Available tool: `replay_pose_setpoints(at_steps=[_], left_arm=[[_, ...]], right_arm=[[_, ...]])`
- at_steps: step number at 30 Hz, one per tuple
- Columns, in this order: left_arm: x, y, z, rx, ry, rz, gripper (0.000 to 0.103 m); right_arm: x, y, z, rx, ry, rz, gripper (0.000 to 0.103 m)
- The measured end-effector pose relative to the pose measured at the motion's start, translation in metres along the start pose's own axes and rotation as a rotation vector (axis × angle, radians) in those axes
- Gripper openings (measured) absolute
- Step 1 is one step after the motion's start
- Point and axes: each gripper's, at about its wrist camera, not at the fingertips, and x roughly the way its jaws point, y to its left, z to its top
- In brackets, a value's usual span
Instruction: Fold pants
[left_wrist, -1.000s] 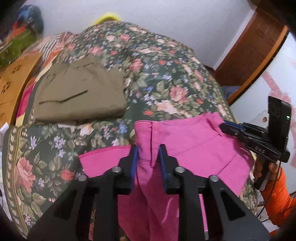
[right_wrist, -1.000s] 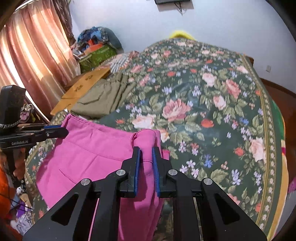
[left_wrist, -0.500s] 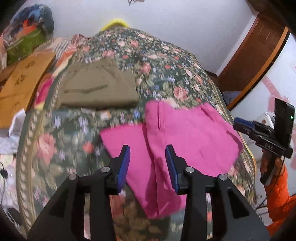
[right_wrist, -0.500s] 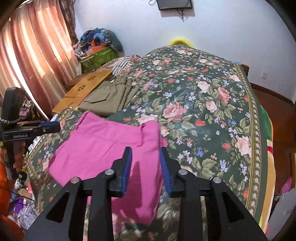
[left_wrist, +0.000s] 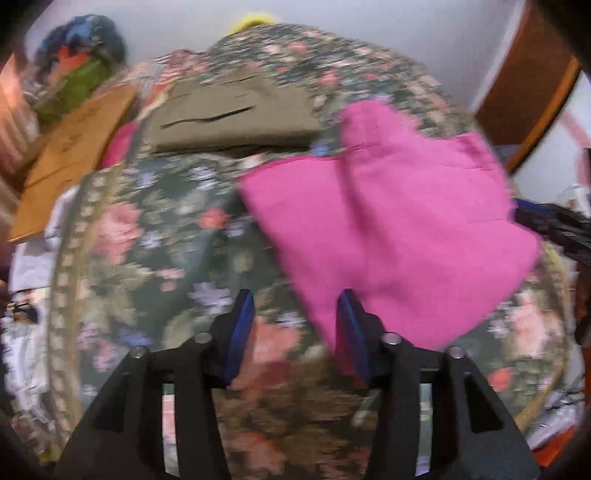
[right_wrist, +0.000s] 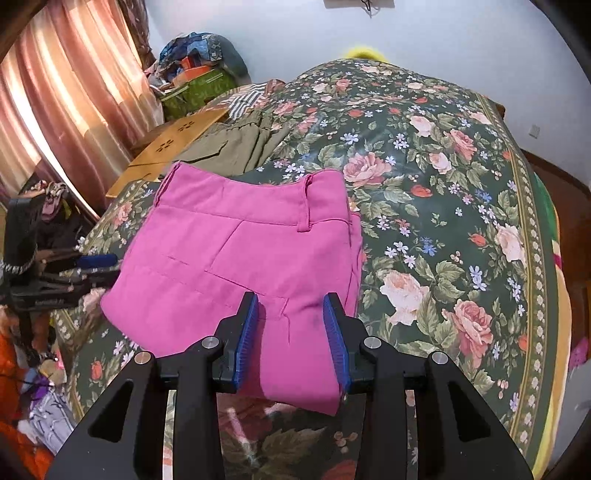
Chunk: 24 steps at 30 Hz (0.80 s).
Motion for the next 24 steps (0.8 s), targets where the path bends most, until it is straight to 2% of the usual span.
replay_pose_setpoints(at_steps=[1, 3, 7, 9, 11, 16, 20, 23, 24], left_arm=[[0.002, 0.006, -0.001, -0.016, 0.014, -0.01, 0.041], [-0.002, 0.013, -0.001, -0.064, 0.014, -0.079, 0.041], [-0.028, 0.007, 0.008, -0.063, -0.075, -0.127, 0.042], [-0.036, 0.001, 0.013, -0.06, -0.098, -0.177, 0.042], [-0.036, -0.008, 0.018, -0.047, -0.113, -0.197, 0.044], [-0.003, -0.02, 0.026, 0.002, -0.07, -0.09, 0.045], [0.009, 0.001, 0.029, -0.063, -0.052, -0.019, 0.047], [0.007, 0.022, 0.029, -0.135, -0.045, -0.03, 0.047], [0.004, 0.027, 0.027, -0.147, -0.043, -0.034, 0.047]], right_arm=[[0.0, 0.002, -0.001, -0.005, -0.001, -0.006, 0.033], [-0.001, 0.001, -0.001, 0.004, -0.003, -0.002, 0.033], [-0.001, 0.0, -0.002, 0.016, -0.006, 0.0, 0.033], [-0.001, 0.001, -0.001, 0.015, -0.005, -0.002, 0.033], [-0.001, 0.001, -0.002, 0.014, -0.005, -0.001, 0.033], [-0.002, 0.0, -0.002, 0.021, -0.008, 0.008, 0.034], [-0.002, -0.001, -0.002, 0.017, -0.007, 0.007, 0.034], [-0.003, 0.0, -0.002, 0.005, -0.004, -0.004, 0.038], [-0.004, 0.0, -0.001, 0.001, -0.003, -0.012, 0.043]])
